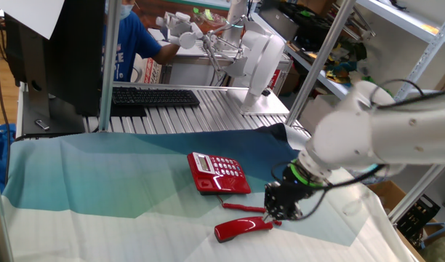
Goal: Place the handset of the telephone on the corresponding phone cradle
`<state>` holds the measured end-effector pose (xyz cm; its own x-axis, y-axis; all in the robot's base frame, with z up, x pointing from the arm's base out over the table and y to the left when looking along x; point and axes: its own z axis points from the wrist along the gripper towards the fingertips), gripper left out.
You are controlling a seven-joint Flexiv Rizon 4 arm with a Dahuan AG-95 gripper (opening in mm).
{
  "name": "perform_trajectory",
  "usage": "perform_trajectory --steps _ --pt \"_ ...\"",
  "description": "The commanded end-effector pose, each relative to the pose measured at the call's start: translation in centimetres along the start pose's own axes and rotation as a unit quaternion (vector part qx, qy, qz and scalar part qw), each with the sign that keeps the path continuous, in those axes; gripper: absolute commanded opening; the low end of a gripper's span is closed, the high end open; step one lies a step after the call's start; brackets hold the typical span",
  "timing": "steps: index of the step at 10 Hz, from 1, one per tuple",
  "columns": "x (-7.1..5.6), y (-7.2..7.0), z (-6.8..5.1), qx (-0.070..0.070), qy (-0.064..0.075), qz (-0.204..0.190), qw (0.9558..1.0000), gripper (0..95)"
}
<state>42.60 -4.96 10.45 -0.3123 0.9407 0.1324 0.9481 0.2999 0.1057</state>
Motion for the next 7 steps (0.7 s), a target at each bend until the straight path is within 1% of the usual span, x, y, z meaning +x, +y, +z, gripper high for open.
perform_trajectory --steps 1,2,3,4,5,7 --pt "-0.26 0.48 -0.11 0.034 -0.011 -0.013 0.9993 0.0" --pt "-0.41 0.88 0.11 0.051 -0.019 -0.015 0.9984 0.0" --pt "-0.51 1.07 0.25 0.052 -0.014 -0.009 0.9985 0.0" --pt "-0.51 1.08 0.31 0.050 -0.012 0.006 0.9987 0.0" --pt "-0.50 1.09 0.39 0.048 -0.008 0.012 0.9988 0.0" --pt "-0.53 1.09 0.70 0.048 -0.010 0.021 0.9986 0.0"
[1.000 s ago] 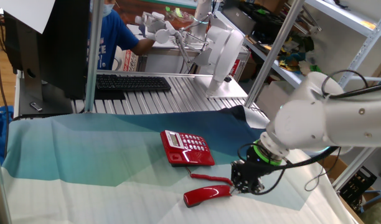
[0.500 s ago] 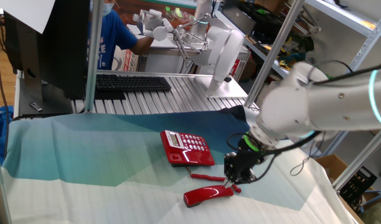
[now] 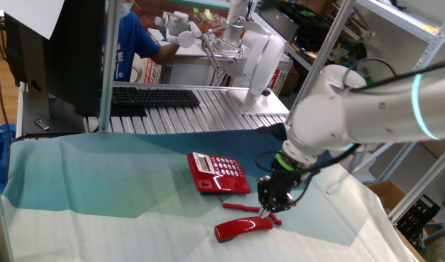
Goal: Place the handset of the telephone on the corresponding phone cradle
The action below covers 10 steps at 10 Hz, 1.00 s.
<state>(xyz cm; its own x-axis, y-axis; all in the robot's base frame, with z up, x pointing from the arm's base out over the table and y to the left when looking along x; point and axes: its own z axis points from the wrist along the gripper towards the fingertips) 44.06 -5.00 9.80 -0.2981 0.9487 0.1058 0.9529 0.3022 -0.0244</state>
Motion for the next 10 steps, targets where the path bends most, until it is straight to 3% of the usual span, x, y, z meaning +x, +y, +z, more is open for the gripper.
perform_trajectory --steps 1,5,7,10 --pt "0.0 -0.2 0.1 -0.015 0.003 0.024 0.9996 0.0" --pt "-0.1 -0.1 0.8 -0.020 0.000 0.123 0.9921 0.0" --pt "-0.1 -0.1 1.0 -0.020 0.005 0.134 0.9907 0.0" --pt "0.0 -0.2 1.5 -0.017 0.001 0.127 0.9918 0.0"
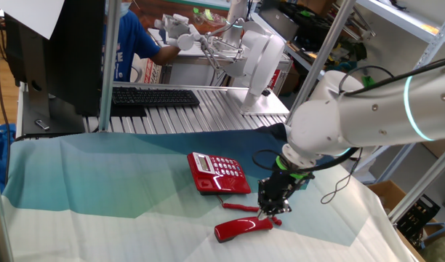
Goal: Place the handset of the telephone on the corresponding phone cradle
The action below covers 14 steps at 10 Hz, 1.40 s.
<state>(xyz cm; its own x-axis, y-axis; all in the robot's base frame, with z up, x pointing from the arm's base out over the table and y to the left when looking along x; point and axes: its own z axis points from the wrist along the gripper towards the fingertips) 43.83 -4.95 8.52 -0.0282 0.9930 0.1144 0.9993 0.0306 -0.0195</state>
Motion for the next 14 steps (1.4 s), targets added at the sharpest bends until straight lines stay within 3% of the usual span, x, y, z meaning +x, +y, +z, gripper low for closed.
perform_trajectory --steps 1,5,7,14 --pt "0.0 0.0 0.4 -0.001 -0.007 -0.010 0.9999 0.0" --pt "0.0 0.0 1.0 -0.003 -0.010 -0.041 0.9991 0.0" --pt "0.0 0.0 1.0 -0.002 -0.008 -0.026 0.9996 38.0" --pt "0.1 0.1 1.6 -0.008 -0.006 -0.040 0.9992 38.0"
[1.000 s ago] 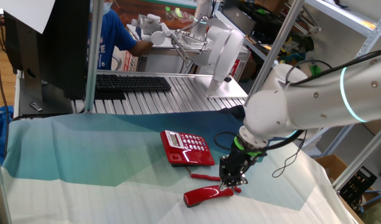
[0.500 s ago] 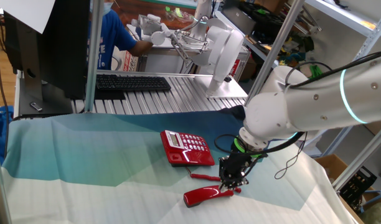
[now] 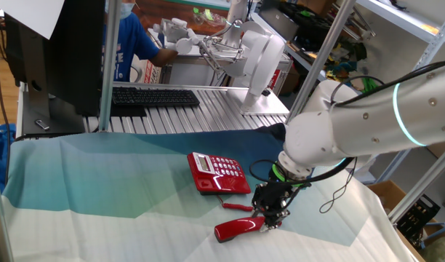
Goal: Place the handset of the telephone on the corresponding phone cradle
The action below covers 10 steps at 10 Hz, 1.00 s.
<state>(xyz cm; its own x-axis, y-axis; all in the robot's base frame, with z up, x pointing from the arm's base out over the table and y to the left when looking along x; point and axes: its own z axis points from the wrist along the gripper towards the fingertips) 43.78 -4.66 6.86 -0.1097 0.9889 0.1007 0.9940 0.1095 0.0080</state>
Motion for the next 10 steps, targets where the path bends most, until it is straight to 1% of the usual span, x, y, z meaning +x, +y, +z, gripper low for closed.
perform_trajectory --steps 1,3,4,5,7,9,10 --pt "-0.1 0.3 -0.2 0.003 0.006 0.008 0.9999 38.0" --pt "-0.1 0.5 -0.1 0.004 0.008 0.012 0.9999 38.0" --pt "0.0 0.9 -0.1 0.005 0.006 0.017 0.9998 38.0" --pt "0.0 1.4 -0.1 0.006 0.007 0.020 0.9998 57.0" --pt "0.2 2.0 -0.2 0.005 0.009 0.012 0.9999 57.0" --pt "0.5 2.7 -0.2 0.005 0.007 0.009 0.9999 57.0" --pt "0.7 3.0 0.0 0.004 0.007 0.005 1.0000 57.0"
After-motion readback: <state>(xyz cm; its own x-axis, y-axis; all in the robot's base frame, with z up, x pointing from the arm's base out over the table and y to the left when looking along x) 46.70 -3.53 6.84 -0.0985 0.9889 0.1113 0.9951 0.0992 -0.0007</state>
